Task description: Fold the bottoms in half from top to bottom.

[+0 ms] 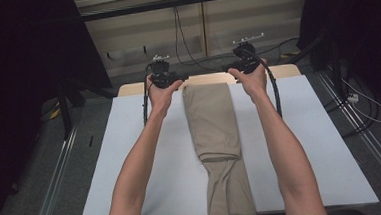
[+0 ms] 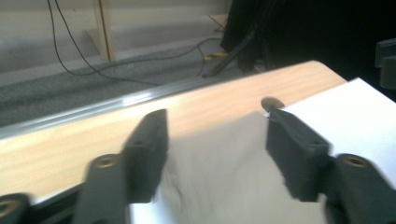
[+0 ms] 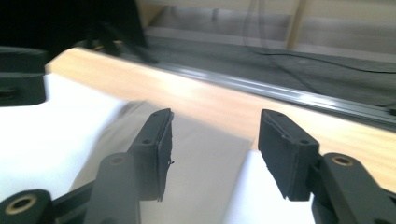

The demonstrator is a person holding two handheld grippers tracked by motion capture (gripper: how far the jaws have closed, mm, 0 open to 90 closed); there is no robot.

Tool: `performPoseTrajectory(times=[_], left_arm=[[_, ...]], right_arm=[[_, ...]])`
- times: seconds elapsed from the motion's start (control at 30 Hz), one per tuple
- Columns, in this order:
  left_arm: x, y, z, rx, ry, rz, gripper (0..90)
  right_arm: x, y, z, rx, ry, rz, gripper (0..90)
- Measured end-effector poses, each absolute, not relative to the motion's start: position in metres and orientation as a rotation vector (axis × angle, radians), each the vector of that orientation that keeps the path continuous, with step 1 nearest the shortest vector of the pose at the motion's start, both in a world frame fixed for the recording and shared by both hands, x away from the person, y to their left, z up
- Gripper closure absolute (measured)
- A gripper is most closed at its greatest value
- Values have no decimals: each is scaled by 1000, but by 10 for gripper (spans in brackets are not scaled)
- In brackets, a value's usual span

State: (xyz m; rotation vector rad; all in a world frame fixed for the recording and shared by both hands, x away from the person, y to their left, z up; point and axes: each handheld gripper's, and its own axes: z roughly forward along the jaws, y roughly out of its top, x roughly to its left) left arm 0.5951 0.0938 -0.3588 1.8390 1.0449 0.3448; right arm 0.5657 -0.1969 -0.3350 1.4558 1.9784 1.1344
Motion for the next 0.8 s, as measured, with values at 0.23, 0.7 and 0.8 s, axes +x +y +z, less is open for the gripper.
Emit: performPoseTrajectory(times=[0.23, 0.7, 0.8], left_arm=[[548, 103, -372, 1877, 970, 328, 255], [404, 129, -422, 2120, 808, 180, 187], [375, 130, -423, 2125, 760, 163, 187]], right_arm=[[502, -181, -348, 1247, 2156, 1237, 484], [315, -137, -417, 916, 2593, 1211, 619], [295, -121, -417, 805, 2657, 1219, 617]])
